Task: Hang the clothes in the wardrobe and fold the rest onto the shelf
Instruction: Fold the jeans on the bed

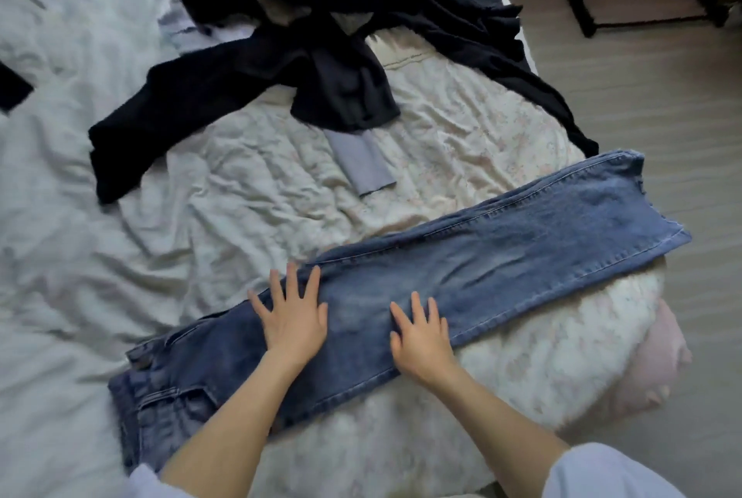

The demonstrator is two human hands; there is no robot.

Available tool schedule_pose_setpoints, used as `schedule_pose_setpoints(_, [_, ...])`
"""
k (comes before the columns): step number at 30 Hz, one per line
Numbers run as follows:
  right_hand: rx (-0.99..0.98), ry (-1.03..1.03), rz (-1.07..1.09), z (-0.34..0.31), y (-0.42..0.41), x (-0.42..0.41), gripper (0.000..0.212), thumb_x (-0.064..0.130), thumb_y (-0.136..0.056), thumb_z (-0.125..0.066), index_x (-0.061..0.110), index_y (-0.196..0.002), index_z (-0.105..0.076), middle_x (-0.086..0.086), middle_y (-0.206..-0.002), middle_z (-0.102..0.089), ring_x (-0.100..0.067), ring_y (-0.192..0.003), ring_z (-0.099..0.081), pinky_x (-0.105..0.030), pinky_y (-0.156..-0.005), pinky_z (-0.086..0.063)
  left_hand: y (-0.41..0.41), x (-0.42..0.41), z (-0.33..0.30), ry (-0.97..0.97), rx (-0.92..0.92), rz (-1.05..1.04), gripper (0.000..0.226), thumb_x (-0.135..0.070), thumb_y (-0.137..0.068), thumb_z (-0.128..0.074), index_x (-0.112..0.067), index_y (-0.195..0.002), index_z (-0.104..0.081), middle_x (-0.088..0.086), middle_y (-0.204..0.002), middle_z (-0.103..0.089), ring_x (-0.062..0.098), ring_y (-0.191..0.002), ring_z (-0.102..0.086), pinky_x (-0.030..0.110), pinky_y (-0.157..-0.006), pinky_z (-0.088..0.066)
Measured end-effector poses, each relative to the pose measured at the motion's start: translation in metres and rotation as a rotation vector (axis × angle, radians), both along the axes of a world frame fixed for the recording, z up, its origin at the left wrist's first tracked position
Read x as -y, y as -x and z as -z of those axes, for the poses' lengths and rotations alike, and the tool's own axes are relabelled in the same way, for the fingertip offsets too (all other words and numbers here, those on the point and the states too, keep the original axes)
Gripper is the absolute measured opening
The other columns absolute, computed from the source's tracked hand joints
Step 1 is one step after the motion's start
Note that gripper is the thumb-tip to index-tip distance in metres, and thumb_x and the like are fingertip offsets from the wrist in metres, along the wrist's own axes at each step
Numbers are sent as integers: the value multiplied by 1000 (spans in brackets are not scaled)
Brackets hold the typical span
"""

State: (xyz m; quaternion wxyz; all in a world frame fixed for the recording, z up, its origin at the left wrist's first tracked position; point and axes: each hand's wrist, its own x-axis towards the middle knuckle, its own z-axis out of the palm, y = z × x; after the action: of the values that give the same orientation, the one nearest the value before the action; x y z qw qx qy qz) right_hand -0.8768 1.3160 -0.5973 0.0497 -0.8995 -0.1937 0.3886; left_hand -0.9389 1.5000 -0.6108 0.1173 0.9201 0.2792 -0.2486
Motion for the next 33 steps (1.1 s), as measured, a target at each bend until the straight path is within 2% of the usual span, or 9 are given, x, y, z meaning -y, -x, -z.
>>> schedule_pose_setpoints(7, [-162, -118, -265, -6, 93, -76, 54, 30, -99, -35, 27, -149, -16, -2, -159, 2, -28, -145, 3, -42, -109, -30, 118, -103, -2, -1, -150, -184, 82, -65, -88, -37, -29, -150, 2, -2, -159, -2, 28, -145, 1, 67, -108, -3])
schedule_pose_setpoints(12, [-210, -166, -439, -6, 140, -98, 59, 26, -96, -40, 25, -149, -15, -2, -159, -2, -27, -145, -1, -45, -114, -22, 144, -163, 1, 132, -218, -219, 95, -72, -71, -58, -33, -147, -17, -1, -155, -23, 25, -143, -14, 64, -109, -6])
schedule_pose_setpoints(17, [-232, -151, -377, -2, 154, -104, 65, 33, -96, -41, 27, -150, -7, -2, -159, 3, -26, -145, 5, -44, -117, -16, 145, -172, 9, 202, -268, -190, 104, -78, -69, -53, -32, -150, -7, 8, -154, -17, 28, -142, -11, 57, -113, -14])
schedule_pose_setpoints(21, [-267, -169, -293, -2, 153, -109, 63, 34, -96, -40, 29, -150, -7, 2, -158, 0, -21, -145, 2, -43, -114, -25, 147, -171, 12, 213, -229, -219, 98, -77, -67, -57, -33, -146, -19, 7, -152, -18, 28, -141, -10, 58, -111, -13])
schedule_pose_setpoints(24, [-264, -208, -256, -3, 149, -112, 63, 34, -96, -41, 28, -150, -8, 3, -158, -3, -21, -145, -5, -40, -113, -26, 143, -174, 6, 258, -215, -211, 89, -72, -68, -60, -27, -137, -28, 7, -145, -35, 27, -137, -20, 59, -108, -18])
schedule_pose_setpoints(26, [-263, -253, -238, -6, 148, -114, 63, 35, -97, -41, 28, -150, -8, 3, -158, -5, -20, -144, -9, -38, -113, -25, 139, -171, -4, 208, -198, -151, 81, -71, -70, -59, -23, -129, -31, 5, -128, -53, 27, -124, -42, 56, -108, -21])
schedule_pose_setpoints(28, [-269, -312, -207, -11, 151, -115, 63, 37, -96, -42, 29, -150, -10, 4, -158, -6, -19, -143, -12, -36, -113, -23, 138, -162, -17, 174, -140, -145, 75, -66, -70, -61, -19, -121, -31, -1, -101, -63, 23, -95, -59, 43, -91, -43])
schedule_pose_setpoints(30, [-289, -399, -153, -18, 151, -118, 63, 40, -95, -44, 30, -149, -13, 6, -157, -10, -15, -143, -14, -33, -114, -22, 135, -153, -35, 201, -84, -202, 72, -59, -69, -65, -18, -119, -34, -5, -82, -56, 19, -76, -58, 30, -58, -43])
schedule_pose_setpoints(33, [-377, -518, -17, -37, 145, -121, 61, 44, -93, -46, 32, -147, -20, 9, -153, -20, -9, -139, -24, -33, -113, -27, 122, -142, -63, 389, -108, -319, 68, -47, -72, -68, -14, -125, -39, -2, -92, -54, 17, -81, -56, 28, -56, -39])
